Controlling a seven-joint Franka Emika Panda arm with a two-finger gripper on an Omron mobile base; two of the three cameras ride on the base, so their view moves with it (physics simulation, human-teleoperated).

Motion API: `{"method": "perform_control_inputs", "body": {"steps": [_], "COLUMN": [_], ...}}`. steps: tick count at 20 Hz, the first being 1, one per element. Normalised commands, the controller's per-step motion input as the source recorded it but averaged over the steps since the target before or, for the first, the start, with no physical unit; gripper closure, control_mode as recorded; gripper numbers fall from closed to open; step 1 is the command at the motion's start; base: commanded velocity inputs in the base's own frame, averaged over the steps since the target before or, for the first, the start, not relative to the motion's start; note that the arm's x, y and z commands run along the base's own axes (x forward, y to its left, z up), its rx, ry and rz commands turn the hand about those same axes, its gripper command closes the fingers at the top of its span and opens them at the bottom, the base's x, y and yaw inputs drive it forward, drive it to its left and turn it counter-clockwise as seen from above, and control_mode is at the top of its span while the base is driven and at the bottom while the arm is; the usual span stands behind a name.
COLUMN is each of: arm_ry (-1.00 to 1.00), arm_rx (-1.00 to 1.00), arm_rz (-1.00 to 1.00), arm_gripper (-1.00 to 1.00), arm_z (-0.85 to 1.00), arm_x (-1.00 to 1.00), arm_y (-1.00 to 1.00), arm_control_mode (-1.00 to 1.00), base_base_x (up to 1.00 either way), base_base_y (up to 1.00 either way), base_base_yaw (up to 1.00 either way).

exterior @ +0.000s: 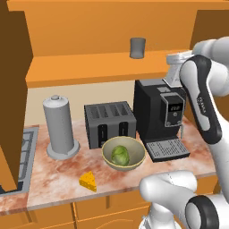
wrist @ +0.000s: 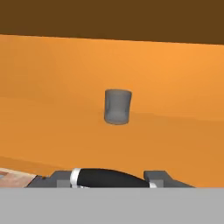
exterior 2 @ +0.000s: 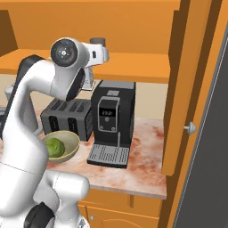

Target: Pick the cheese from the fridge and the cheese grater from the cabinet and place them next to the salad bowl.

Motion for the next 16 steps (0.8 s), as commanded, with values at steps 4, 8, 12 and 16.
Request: {"method": "perform_control_inputs", "body": {"steps": [4,8,12,16], "arm_ry": [0.18,-0.02,0.01,0.13], "arm_rx": [0.00,-0.01,-0.07,-0.10], "arm_rz": [0.16,0.05,0.01,0.00], "arm_gripper": [1.00,1.00,1.00,1.00], "arm_z": [-0.73,-0.08,-0.41,-0.93], "arm_x": [-0.53,0.00,-0.08,-0.14], "arm_y": [0.13,0.00,0.00,0.00], "arm_control_mode": [-1.00,-1.00,-1.00,-1.00], "base_base_x": [0.00,0.00,0.00,0.00], "base_base_y": [0.00,0.00,0.00,0.00], "base_base_yaw": [0.00,0.00,0.00,0.00]}}
